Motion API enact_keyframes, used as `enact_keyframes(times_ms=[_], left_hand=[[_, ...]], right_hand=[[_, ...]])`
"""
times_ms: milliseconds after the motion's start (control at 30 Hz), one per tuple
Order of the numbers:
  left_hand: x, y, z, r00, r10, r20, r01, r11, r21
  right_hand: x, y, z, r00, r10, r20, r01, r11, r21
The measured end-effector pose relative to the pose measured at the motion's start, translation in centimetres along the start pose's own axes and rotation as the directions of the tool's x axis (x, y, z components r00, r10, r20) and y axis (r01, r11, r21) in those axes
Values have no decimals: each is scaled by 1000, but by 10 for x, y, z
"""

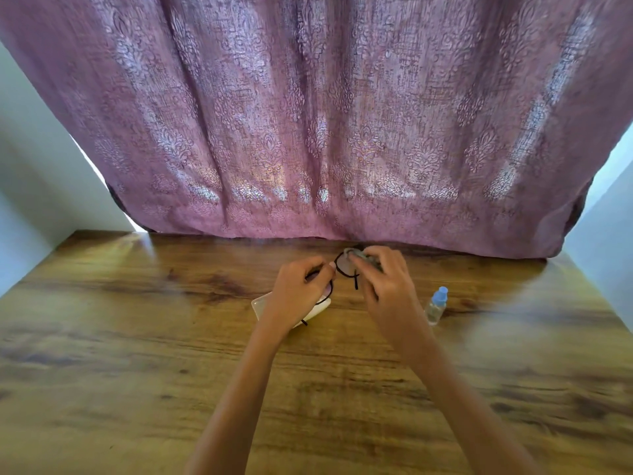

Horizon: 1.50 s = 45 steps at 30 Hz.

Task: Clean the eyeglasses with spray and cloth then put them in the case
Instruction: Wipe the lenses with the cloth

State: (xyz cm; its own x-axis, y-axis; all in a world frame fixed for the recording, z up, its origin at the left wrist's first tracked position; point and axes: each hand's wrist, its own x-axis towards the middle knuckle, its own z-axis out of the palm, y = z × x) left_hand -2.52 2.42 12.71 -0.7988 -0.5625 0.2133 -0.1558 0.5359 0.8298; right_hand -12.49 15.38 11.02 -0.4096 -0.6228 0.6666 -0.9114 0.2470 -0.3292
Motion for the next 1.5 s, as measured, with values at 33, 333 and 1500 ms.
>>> enact_keyframes(times_ms=[33, 333, 1500], left_hand=[[-1, 0, 0, 1000, 3, -17, -2, 1000, 9], [1, 2, 9, 997, 71, -41, -65, 991, 119], [2, 5, 20, 971, 207, -118, -189, 970, 151]], right_hand=[[2, 3, -2, 999, 30, -12, -30, 999, -10], [0, 5, -2, 997, -31, 67, 31, 1000, 0], [-19, 18, -1, 990, -111, 90, 109, 994, 31]])
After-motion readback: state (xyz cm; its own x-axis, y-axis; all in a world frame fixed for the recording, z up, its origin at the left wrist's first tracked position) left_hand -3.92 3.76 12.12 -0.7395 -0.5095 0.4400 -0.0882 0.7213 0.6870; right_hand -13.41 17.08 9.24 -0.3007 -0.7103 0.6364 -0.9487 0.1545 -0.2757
